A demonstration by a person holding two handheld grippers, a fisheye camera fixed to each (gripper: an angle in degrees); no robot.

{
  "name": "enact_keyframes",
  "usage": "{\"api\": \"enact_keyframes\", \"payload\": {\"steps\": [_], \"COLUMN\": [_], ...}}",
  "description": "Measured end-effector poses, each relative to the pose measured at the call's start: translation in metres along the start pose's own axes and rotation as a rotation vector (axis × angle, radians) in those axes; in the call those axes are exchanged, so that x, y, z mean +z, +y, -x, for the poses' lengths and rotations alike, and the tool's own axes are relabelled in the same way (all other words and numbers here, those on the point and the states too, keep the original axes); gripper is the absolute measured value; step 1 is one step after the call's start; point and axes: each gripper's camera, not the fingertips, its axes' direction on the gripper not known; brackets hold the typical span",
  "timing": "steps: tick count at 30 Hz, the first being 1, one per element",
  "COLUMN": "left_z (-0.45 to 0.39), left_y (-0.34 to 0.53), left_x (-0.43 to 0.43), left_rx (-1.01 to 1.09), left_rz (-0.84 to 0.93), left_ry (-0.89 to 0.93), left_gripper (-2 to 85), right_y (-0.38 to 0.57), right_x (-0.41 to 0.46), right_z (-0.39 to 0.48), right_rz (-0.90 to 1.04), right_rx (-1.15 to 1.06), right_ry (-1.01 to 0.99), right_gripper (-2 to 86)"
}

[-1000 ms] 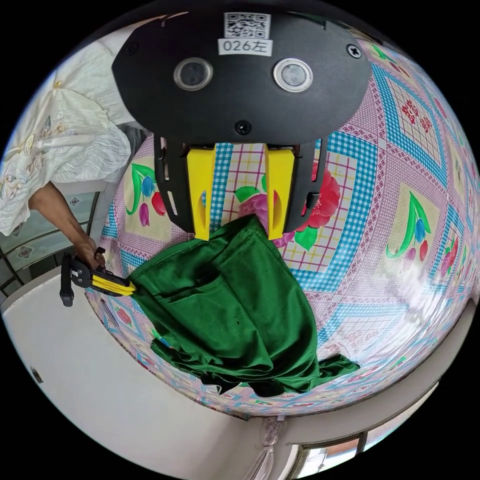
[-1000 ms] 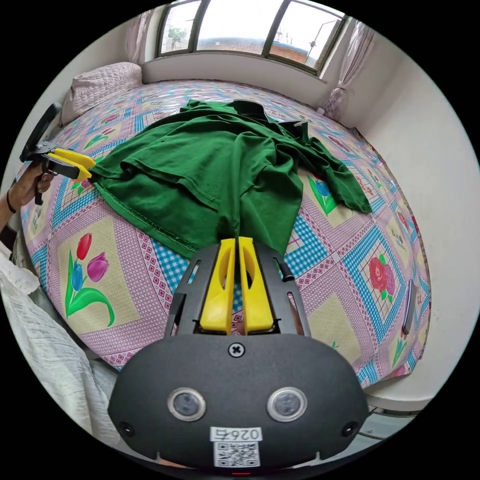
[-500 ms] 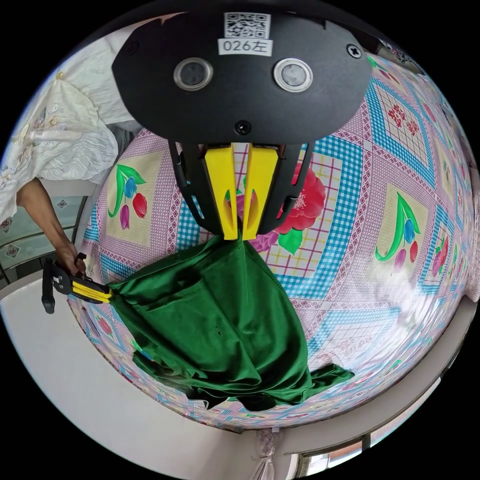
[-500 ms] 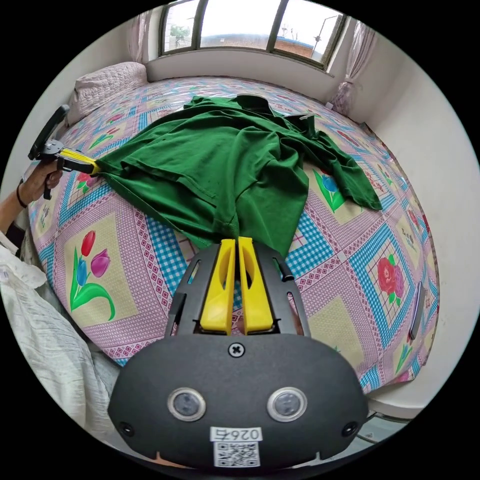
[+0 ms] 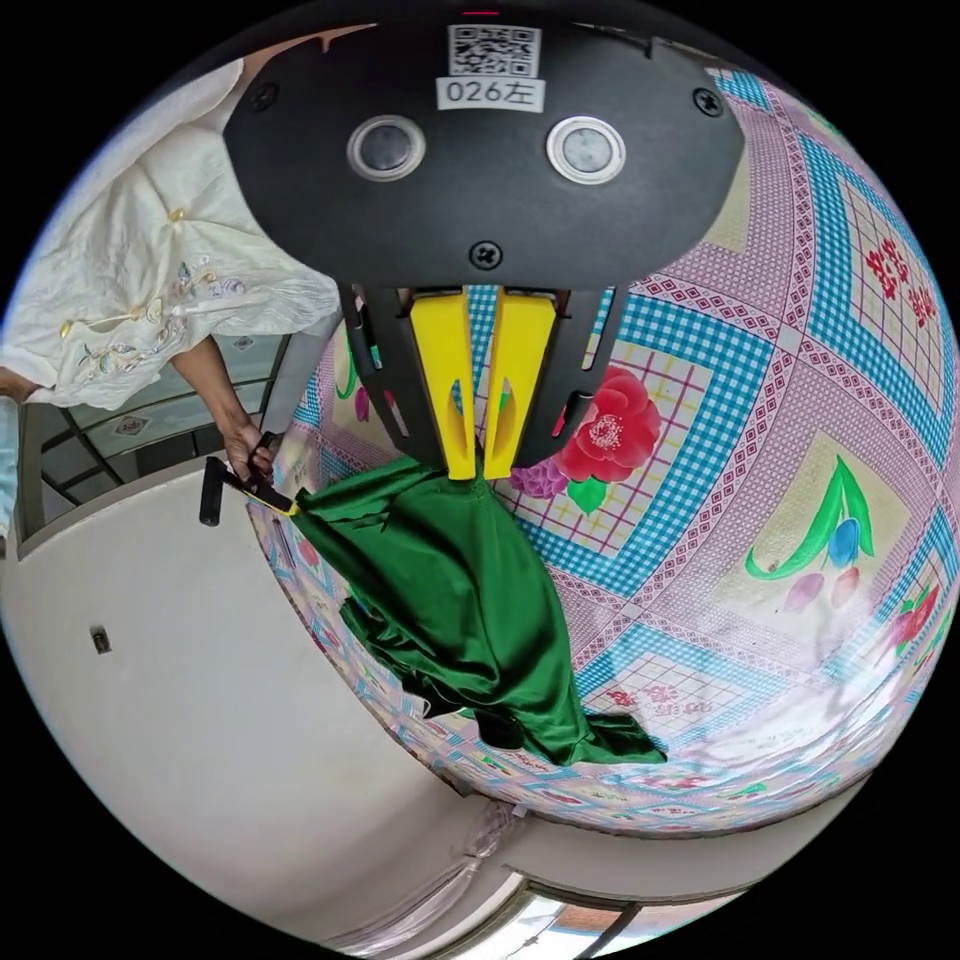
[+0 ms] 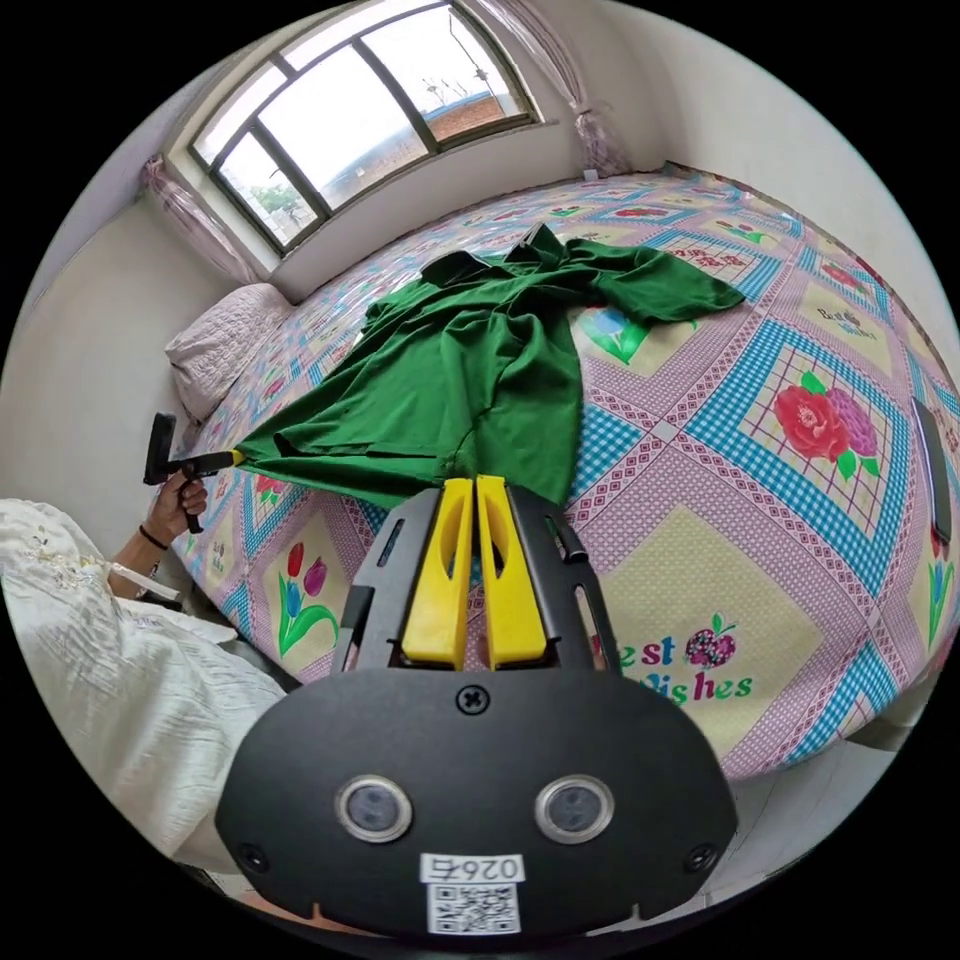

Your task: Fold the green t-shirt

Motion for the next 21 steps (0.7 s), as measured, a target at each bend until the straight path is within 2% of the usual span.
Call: {"api": "enact_keyframes", "payload": {"steps": [5, 9, 12, 14, 17, 21], "left_z": [0.022, 0.04, 0.037, 0.026, -0.014, -0.104], "left_y": [0.033, 0.067, 0.084, 0.089, 0.083, 0.074], "left_x": [-0.012, -0.029, -0.049, -0.072, -0.131, -0.258], "left_rx": [-0.061, -0.151, -0.143, -0.105, 0.043, 0.351], "left_rz": [-0.019, -0.123, -0.181, -0.24, -0.365, -0.548], "left_ry": [-0.023, 0.1, 0.142, 0.169, 0.195, 0.132], "left_gripper": [-0.8, -0.8, -0.8, -0.8, -0.8, -0.9], "right_y": [0.034, 0.074, 0.095, 0.094, 0.082, 0.062], "right_x": [-0.028, -0.073, -0.11, -0.124, -0.182, -0.326], "right_z": [-0.017, -0.021, -0.013, -0.002, 0.043, 0.13], "right_rz": [-0.039, -0.158, -0.243, -0.203, -0.292, -0.659], "right_rx": [0.123, 0.247, 0.287, 0.271, 0.164, 0.007], "right_ry": [0.021, 0.054, 0.053, 0.089, 0.156, 0.189], "right_gripper": [-0.9, -0.9, -0.9, -1.0, -1.0, -1.0]}}
